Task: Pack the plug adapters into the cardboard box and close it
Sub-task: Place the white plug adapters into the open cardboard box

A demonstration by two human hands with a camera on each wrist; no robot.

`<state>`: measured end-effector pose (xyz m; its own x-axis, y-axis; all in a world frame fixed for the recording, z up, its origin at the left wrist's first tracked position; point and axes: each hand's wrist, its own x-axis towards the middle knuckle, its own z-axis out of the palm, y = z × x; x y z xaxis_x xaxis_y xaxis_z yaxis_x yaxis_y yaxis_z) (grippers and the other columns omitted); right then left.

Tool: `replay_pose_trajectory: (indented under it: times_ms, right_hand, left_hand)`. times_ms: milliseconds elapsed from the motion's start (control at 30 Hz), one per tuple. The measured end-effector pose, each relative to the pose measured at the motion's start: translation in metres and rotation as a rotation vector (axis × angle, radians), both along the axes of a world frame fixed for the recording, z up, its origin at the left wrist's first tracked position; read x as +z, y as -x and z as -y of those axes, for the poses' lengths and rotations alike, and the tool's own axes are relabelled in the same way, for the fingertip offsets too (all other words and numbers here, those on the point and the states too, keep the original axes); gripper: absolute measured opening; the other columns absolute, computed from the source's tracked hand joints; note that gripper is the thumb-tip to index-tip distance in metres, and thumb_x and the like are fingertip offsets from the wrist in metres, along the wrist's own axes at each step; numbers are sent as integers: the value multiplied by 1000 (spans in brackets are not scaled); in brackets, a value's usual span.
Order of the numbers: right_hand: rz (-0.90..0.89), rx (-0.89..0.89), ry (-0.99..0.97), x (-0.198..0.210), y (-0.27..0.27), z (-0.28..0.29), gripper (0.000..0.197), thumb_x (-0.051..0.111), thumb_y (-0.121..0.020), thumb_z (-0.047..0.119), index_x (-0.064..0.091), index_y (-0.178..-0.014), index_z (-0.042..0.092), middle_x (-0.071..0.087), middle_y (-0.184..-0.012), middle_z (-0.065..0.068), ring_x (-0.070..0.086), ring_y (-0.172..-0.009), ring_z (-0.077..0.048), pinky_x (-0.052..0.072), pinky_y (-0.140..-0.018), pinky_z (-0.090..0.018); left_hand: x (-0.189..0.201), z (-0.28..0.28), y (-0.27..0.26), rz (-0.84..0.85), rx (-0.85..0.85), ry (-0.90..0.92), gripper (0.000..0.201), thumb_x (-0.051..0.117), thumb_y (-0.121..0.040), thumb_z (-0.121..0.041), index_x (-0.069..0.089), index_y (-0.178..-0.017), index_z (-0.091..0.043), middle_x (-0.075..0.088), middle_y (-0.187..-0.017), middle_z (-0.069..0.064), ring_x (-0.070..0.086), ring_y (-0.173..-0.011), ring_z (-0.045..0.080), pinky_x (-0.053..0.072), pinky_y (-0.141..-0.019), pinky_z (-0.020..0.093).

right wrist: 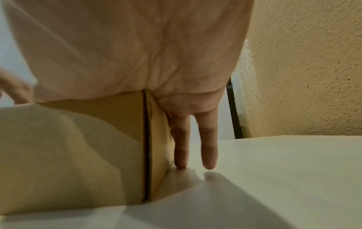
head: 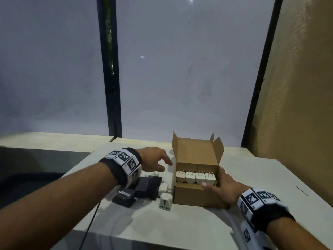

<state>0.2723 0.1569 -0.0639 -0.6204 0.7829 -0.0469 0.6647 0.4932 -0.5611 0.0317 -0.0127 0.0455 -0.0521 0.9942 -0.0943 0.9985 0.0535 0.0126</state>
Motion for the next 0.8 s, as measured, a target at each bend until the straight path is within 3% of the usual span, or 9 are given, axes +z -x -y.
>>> replay_pose_trajectory:
  times_ms: [200, 333, 533, 800]
  right_hand:
    - [7, -9, -6, -2, -2, -3, 137, 46, -42, 108, 16, -154, 34, 49, -150, -2, 56, -128, -25, 49, -108, -49]
    - [-1, -3, -3, 1, -3, -2, 140, 44, -40, 109, 18, -154, 33, 49, -150, 0, 56, -130, -24, 49, -108, -47]
    - [5, 1, -1, 6, -4, 4, 147, 38, -34, 110, 17, -156, 30, 48, -152, 0, 54, -132, -24, 48, -109, -46]
    - [15, 22, -19, 9, -6, 7, 148, 35, -34, 111, 18, -156, 28, 47, -152, -1, 53, -132, -24, 47, -110, -45]
  left_hand:
    - [-23, 22, 36, 57, 250, 82, 45, 54, -93, -49, 53, -135, -32, 54, -136, -5, 50, -124, 18, 38, -108, 38]
    - [-28, 13, 34, 65, 290, 7, 38, 52, -97, -36, 53, -135, -33, 56, -136, -5, 53, -123, 18, 41, -104, 35]
    - [-31, -11, 19, -43, 239, 115, 53, 65, -91, -19, 49, -140, -29, 53, -142, -4, 52, -128, 20, 38, -105, 33]
    - [-50, -30, 21, 9, 294, 68, 41, 64, -91, -20, 59, -131, -19, 59, -133, 5, 59, -118, 25, 46, -101, 34]
